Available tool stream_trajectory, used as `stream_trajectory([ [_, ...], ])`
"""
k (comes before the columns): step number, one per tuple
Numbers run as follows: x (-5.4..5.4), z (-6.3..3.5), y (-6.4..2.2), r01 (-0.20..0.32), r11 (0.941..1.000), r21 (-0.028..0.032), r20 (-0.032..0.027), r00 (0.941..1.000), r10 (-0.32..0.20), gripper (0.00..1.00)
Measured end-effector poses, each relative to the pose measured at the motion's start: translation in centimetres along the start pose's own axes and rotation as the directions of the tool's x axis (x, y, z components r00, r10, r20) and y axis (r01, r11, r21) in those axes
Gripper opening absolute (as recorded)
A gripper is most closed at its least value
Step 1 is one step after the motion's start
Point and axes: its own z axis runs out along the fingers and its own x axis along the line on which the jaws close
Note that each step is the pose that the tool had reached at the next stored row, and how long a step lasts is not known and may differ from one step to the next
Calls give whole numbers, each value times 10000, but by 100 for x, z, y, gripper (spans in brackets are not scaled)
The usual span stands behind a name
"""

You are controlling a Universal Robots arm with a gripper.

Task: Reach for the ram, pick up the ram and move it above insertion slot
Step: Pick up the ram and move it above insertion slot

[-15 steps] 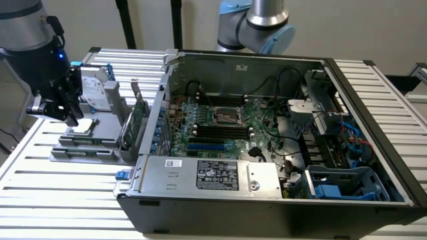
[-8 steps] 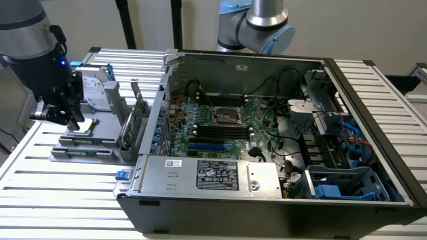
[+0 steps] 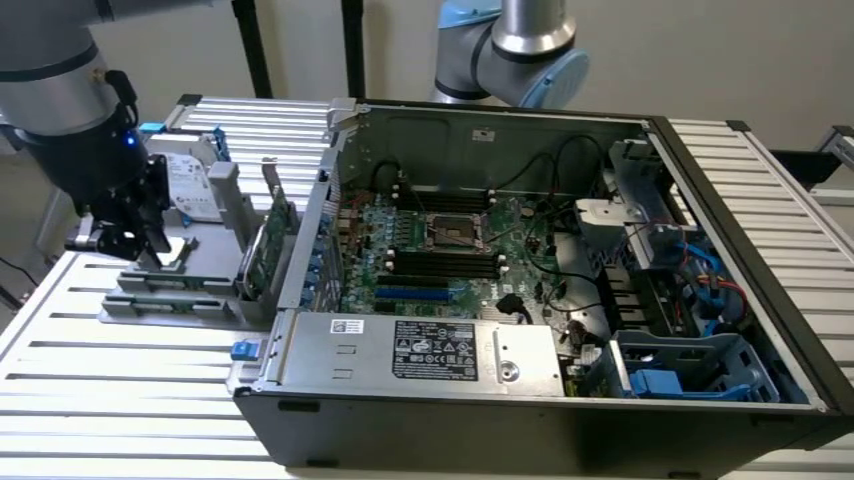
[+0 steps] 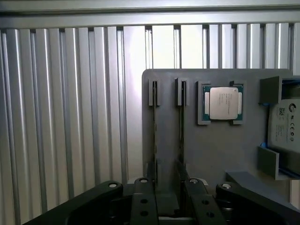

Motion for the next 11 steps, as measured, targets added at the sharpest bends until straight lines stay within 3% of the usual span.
stream_trajectory([
  [11,3,200,37,0,10000,1,0,10000,0,31],
])
